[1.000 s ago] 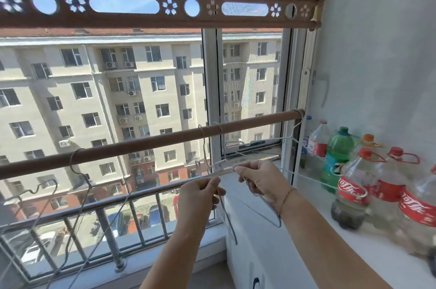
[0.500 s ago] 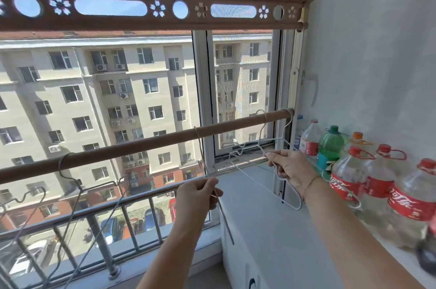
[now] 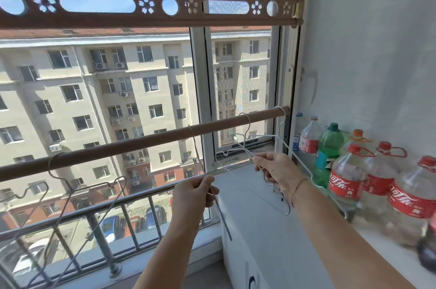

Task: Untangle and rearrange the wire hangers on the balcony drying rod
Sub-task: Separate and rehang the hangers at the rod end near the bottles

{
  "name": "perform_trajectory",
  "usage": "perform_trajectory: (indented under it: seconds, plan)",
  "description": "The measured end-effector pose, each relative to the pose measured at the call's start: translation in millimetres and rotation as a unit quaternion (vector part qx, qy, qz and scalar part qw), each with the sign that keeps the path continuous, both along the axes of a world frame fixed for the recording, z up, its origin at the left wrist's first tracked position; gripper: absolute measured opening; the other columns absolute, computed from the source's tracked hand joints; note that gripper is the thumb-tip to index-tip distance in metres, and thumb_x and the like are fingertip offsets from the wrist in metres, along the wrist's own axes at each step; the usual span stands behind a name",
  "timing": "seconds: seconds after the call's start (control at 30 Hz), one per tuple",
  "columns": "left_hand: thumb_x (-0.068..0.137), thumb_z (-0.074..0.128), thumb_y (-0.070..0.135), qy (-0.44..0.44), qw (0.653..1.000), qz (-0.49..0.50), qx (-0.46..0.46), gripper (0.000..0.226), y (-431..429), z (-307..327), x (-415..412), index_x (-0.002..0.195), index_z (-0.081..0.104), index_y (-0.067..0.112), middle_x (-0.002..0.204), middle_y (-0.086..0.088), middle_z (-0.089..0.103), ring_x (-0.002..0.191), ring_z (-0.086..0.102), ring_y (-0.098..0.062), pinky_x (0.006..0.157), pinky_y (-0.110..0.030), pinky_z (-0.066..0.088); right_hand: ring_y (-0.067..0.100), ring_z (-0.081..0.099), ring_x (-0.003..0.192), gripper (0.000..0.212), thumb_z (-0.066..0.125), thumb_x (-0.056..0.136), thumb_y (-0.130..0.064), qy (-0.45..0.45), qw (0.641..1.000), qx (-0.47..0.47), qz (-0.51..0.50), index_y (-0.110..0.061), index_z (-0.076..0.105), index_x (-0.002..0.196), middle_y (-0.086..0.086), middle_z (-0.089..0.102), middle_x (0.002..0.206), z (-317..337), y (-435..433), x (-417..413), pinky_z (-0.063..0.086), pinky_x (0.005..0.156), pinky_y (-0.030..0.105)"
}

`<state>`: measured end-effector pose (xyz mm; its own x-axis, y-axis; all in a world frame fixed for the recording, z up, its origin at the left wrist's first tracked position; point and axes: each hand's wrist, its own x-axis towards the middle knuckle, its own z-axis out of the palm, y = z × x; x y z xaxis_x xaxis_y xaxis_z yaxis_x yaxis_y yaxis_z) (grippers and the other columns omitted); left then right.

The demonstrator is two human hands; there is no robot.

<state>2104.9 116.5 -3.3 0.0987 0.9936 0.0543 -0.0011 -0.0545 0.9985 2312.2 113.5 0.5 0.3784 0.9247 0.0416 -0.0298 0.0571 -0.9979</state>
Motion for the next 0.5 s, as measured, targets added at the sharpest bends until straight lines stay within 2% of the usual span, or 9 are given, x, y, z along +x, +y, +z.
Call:
perform_trajectory:
  seconds: [0.1,0.17,0.23,0.37,0.5]
  plan:
    - [0.088,0.061,0.014,0.007,1.000,0.002,-0.001,0.018,2,0,0,0.075,0.072,0.009,0.059,-0.006,0.069,0.046,0.054,-0.014,0.052,-0.026,0.051,0.001,0.044,0.043,0.004,0.066,0.084,-0.017,-0.096,0.994,0.006,-0.046,-0.013,0.067,0.083,-0.003,0.057,0.063,2,-2,-3,0.036,0.041,0.012]
    - [0.088,0.061,0.013,0.010,1.000,-0.001,-0.003,0.017,3,0,3,0.077,0.072,0.006,0.056,-0.004,0.068,0.043,0.052,-0.013,0.050,-0.024,0.050,0.009,0.050,0.053,0.002,0.067,0.083,-0.020,-0.140,0.988,0.023,-0.065,-0.020,0.067,0.081,-0.005,0.061,0.066,5,-3,-5,0.041,0.049,0.017]
    - [0.088,0.061,0.013,0.015,1.000,-0.006,-0.004,0.017,4,1,7,0.077,0.071,0.006,0.052,-0.001,0.067,0.040,0.051,-0.011,0.047,-0.022,0.049,0.015,0.053,0.060,0.005,0.066,0.084,-0.023,-0.161,0.984,0.039,-0.060,-0.025,0.065,0.080,-0.003,0.064,0.072,9,-3,-9,0.045,0.054,0.023]
    - [0.089,0.060,0.012,0.024,1.000,-0.018,-0.009,0.017,6,3,16,0.076,0.070,0.007,0.052,0.000,0.066,0.039,0.051,-0.010,0.046,-0.022,0.047,0.008,0.059,0.072,0.006,0.066,0.084,-0.022,-0.181,0.981,0.052,-0.049,-0.027,0.064,0.081,-0.004,0.065,0.078,12,-4,-14,0.044,0.062,0.016]
    - [0.089,0.060,0.012,0.030,0.999,-0.018,-0.007,0.017,6,2,16,0.079,0.070,0.005,0.052,0.000,0.066,0.039,0.051,-0.010,0.045,-0.021,0.046,0.008,0.059,0.076,0.005,0.065,0.085,-0.022,-0.172,0.983,0.051,-0.047,-0.027,0.063,0.083,-0.003,0.066,0.082,13,-8,-15,0.044,0.061,0.015]
